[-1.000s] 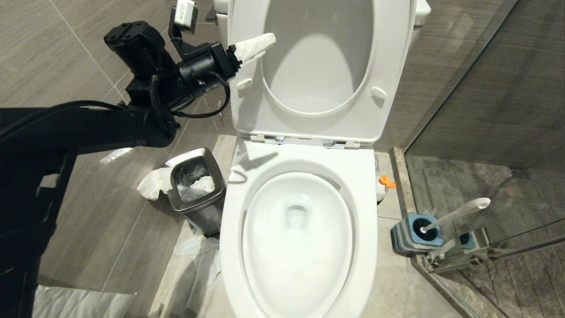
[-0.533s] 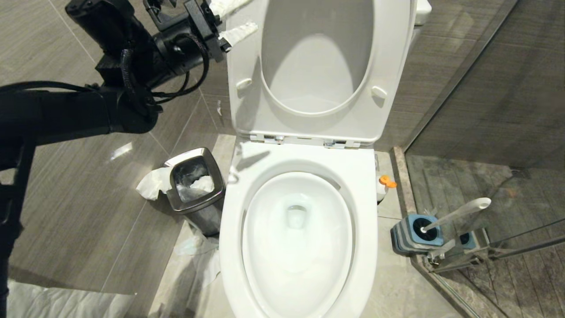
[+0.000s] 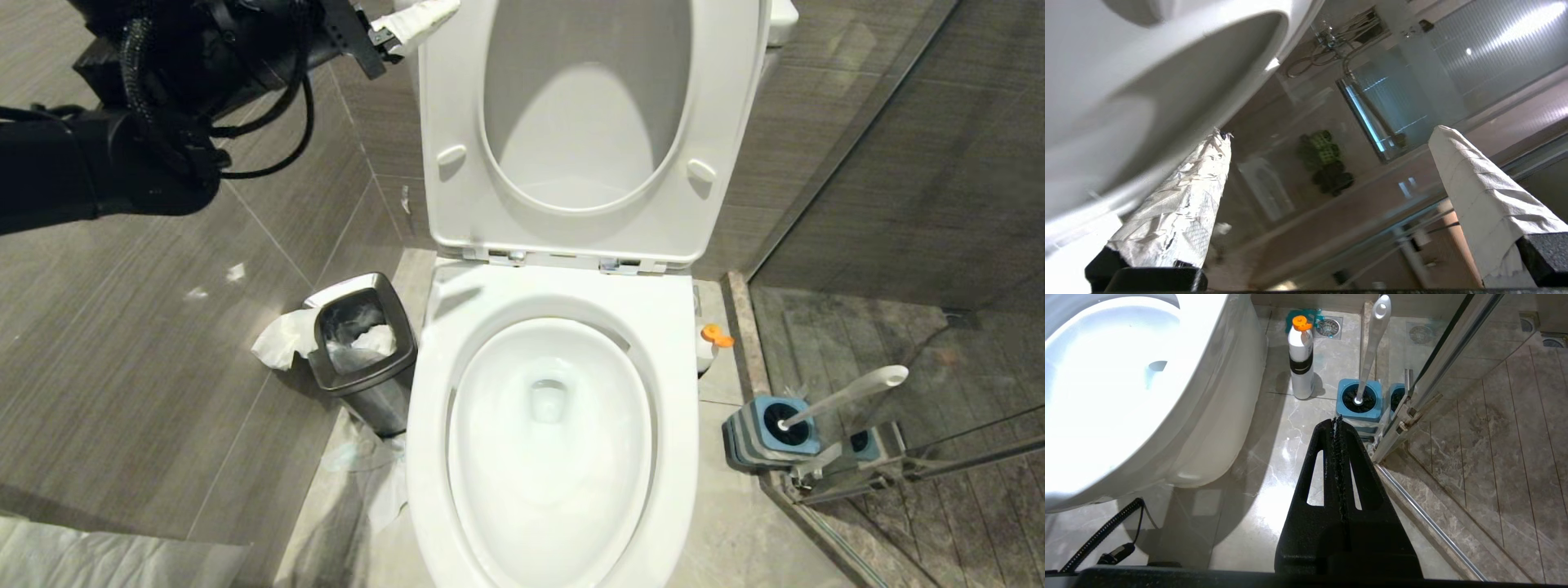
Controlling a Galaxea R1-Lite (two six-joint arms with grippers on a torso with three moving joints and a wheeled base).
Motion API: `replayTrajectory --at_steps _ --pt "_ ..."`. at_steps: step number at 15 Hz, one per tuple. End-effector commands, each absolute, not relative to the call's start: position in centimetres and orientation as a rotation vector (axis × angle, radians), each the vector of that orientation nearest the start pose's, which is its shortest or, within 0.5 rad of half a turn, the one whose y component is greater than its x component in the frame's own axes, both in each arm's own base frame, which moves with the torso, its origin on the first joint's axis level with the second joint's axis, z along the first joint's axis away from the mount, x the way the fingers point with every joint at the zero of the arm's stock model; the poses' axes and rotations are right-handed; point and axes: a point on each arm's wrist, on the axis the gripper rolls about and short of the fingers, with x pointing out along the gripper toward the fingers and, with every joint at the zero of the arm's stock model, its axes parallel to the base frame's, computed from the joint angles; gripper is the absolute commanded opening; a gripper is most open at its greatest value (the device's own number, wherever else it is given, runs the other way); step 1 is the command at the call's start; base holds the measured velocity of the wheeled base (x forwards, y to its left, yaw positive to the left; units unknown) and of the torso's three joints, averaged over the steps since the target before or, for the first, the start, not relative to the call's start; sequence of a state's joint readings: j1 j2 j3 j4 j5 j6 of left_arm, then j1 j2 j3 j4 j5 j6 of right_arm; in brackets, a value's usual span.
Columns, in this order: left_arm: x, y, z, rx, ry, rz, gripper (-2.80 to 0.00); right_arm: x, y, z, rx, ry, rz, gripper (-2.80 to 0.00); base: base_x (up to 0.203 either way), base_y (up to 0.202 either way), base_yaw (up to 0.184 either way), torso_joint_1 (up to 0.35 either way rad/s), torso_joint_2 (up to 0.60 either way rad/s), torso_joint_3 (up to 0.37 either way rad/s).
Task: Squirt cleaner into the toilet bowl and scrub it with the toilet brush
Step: Use the left hand to lift the toilet lid slightly, then pour in the cleaning agent
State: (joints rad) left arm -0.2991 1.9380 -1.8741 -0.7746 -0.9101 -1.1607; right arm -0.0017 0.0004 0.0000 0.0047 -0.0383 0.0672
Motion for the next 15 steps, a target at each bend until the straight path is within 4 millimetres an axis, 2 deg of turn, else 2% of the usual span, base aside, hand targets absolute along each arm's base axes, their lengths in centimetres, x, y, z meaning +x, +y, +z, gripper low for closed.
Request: replayTrajectory --at_steps 1,4,7,12,15 --pt "31.0 -11.3 42.5 -0.779 0.075 -1.392 0.0 -2.3 -0.1 7.5 0.067 0.003 -0.04 -2.8 0.0 0.0 0.0 0.0 0.0 0.0" --pt "29.8 -10.8 43.1 -0.747 0.091 -1.36 0.0 -2.3 -0.1 7.5 0.067 0.003 -0.04 -2.8 0.0 0.0 0.0 0.0 0.0 0.0" --pt "29.9 -10.4 42.5 -0.644 0.102 -1.284 0.0 -2.3 -0.1 7.5 0.067 0.003 -0.04 -2.8 0.0 0.0 0.0 0.0 0.0 0.0" --pt "30.0 -10.1 41.3 -0.32 0.014 -1.072 0.0 -2.3 -0.1 7.5 0.067 0.003 -0.04 -2.8 0.0 0.0 0.0 0.0 0.0 0.0" --pt "30.0 -10.1 41.3 -0.206 -0.042 -0.944 0.0 -2.3 -0.1 7.5 0.067 0.003 -0.04 -2.8 0.0 0.0 0.0 0.0 0.0 0.0"
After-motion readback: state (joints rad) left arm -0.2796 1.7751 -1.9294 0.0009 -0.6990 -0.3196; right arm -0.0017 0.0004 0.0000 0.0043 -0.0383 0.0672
